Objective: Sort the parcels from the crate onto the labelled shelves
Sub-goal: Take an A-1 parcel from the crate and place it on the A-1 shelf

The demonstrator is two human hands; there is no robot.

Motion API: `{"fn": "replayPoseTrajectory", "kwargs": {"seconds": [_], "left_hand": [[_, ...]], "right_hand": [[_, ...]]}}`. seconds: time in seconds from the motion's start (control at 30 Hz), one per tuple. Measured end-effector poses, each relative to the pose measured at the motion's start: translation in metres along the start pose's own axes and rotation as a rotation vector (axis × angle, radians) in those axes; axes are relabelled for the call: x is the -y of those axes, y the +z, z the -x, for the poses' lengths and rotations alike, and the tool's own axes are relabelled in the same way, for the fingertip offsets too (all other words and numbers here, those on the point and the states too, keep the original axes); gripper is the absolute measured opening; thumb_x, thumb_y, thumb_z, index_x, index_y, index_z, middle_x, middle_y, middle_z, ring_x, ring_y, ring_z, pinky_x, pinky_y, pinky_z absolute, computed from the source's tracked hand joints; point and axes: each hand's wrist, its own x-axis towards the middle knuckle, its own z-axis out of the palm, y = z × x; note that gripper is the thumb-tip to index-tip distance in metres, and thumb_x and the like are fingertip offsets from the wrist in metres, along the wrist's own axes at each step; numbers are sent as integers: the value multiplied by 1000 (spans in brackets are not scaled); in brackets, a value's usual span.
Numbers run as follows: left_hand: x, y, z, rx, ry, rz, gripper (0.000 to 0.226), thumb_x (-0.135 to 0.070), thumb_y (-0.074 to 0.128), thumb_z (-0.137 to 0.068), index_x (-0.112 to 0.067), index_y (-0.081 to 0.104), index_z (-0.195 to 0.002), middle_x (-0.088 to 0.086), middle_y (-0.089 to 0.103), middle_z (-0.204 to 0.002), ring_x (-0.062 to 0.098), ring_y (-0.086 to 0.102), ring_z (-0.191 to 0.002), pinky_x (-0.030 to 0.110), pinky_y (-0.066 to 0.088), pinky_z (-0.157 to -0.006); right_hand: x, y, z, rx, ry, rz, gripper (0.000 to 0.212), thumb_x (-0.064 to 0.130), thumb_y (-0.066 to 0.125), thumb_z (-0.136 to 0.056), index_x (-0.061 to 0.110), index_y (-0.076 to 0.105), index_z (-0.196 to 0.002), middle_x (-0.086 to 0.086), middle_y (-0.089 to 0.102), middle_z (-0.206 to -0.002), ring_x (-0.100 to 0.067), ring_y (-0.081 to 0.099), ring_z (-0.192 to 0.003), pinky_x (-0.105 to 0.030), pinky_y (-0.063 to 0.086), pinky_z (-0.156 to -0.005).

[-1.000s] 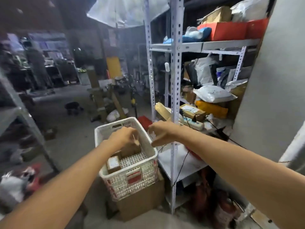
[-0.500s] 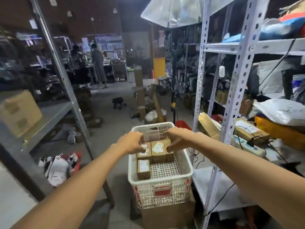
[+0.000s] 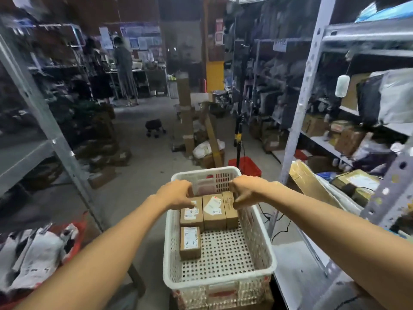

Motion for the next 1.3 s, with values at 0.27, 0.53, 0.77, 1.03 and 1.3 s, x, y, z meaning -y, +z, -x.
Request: {"fn": "replayPoseTrajectory", "kwargs": {"seconds": [0.27, 0.53, 0.77, 1.03, 1.3], "left_hand": [[70, 5, -137, 104, 62, 56, 37, -38, 67, -76, -20, 61, -108, -3, 66, -107, 17, 60, -96, 30, 49, -76], [115, 69, -218, 294, 69, 109, 33, -33, 66, -79, -21, 59, -110, -3, 66, -105, 17, 60, -95, 32, 50, -78], [140, 152, -243, 429, -4, 156, 37, -29, 68, -78, -21, 59, -113, -1, 64, -102, 20, 60, -96, 34, 51, -82], [145, 252, -262, 518, -150, 259, 38, -36, 63, -84, -23, 54, -118, 1, 59, -117, 22, 55, -110, 34, 43, -92], [157, 340, -283, 391, -332, 264, 34, -38, 60, -85, -24, 52, -114, 0, 60, -115, 23, 57, -106, 37, 47, -86]], "right_hand": [[-20, -4, -143, 126, 84, -64, 35, 31, 67, -75, 8, 59, -100, -8, 63, -96, -25, 58, -85, -29, 46, -66], [-39, 47, -241, 227, 80, -142, 45, 27, 64, -72, 4, 61, -110, -14, 66, -106, -33, 61, -96, -41, 54, -80], [-49, 131, -293, 435, 31, -132, 27, 31, 59, -76, 14, 48, -94, -7, 56, -93, -25, 53, -81, -29, 43, -64], [-48, 261, -342, 527, 172, -321, 34, 32, 60, -86, 7, 53, -107, -15, 56, -120, -32, 55, -107, -35, 45, -81], [-11, 418, -404, 441, 514, -774, 72, 35, 75, -78, 1, 38, -130, -20, 52, -127, -34, 51, -118, -36, 44, -91]]}}
